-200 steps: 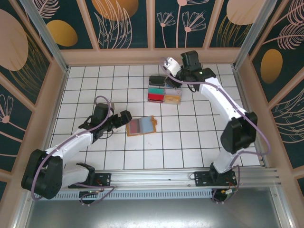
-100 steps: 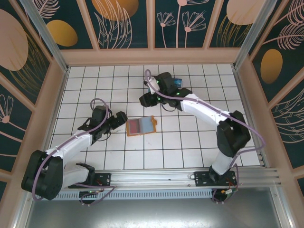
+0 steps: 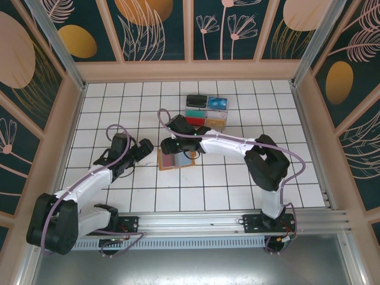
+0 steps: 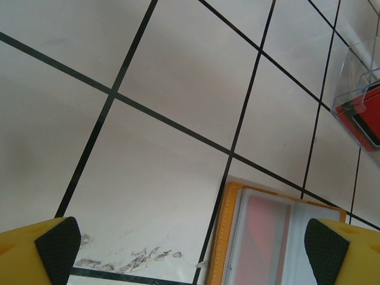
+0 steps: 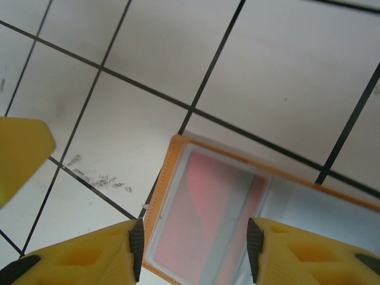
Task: Take the credit cards out of the card holder
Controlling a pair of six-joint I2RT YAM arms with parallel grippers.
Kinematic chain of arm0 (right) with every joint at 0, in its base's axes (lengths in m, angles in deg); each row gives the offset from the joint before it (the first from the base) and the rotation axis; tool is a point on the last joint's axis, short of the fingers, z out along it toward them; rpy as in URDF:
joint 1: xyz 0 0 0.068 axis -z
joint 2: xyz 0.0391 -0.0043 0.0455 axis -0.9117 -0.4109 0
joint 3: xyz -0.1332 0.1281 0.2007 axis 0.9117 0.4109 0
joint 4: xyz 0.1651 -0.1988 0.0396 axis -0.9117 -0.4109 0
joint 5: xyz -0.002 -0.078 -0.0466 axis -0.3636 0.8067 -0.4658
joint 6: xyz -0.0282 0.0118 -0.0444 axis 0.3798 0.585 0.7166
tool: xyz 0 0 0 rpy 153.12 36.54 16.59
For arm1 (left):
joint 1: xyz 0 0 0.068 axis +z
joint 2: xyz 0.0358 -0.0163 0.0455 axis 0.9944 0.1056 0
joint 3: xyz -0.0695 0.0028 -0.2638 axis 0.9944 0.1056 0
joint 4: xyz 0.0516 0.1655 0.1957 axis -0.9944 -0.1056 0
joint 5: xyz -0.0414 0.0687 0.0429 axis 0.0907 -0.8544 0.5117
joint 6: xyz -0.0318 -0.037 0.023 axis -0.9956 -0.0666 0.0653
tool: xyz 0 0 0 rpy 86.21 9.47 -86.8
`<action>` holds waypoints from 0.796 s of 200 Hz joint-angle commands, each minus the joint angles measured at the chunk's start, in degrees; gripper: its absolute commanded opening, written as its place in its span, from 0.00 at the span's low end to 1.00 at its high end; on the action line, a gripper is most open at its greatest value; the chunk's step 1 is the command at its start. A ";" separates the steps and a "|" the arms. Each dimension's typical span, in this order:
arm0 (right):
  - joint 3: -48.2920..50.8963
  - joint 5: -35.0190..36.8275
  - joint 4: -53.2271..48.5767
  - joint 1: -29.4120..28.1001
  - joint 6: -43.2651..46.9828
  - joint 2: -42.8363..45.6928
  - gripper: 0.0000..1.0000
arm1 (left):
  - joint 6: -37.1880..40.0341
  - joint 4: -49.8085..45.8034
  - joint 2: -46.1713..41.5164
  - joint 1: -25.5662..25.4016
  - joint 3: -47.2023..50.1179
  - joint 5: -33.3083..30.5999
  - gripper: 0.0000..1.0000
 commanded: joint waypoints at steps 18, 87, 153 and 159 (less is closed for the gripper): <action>-1.13 6.25 -5.40 -1.65 -4.48 -3.99 0.50 | -0.56 -0.27 -1.72 0.38 1.09 2.32 0.99; -0.71 10.29 -9.10 -1.59 -4.61 -8.20 0.49 | -0.49 2.68 2.43 0.36 -0.55 9.59 0.91; 2.04 12.17 -9.42 -1.46 -4.07 -11.66 0.38 | -0.42 6.85 7.17 0.14 -1.39 18.90 0.57; 2.54 11.82 -9.06 -1.41 -4.07 -11.49 0.38 | -0.51 7.29 7.61 0.01 -1.42 19.51 0.55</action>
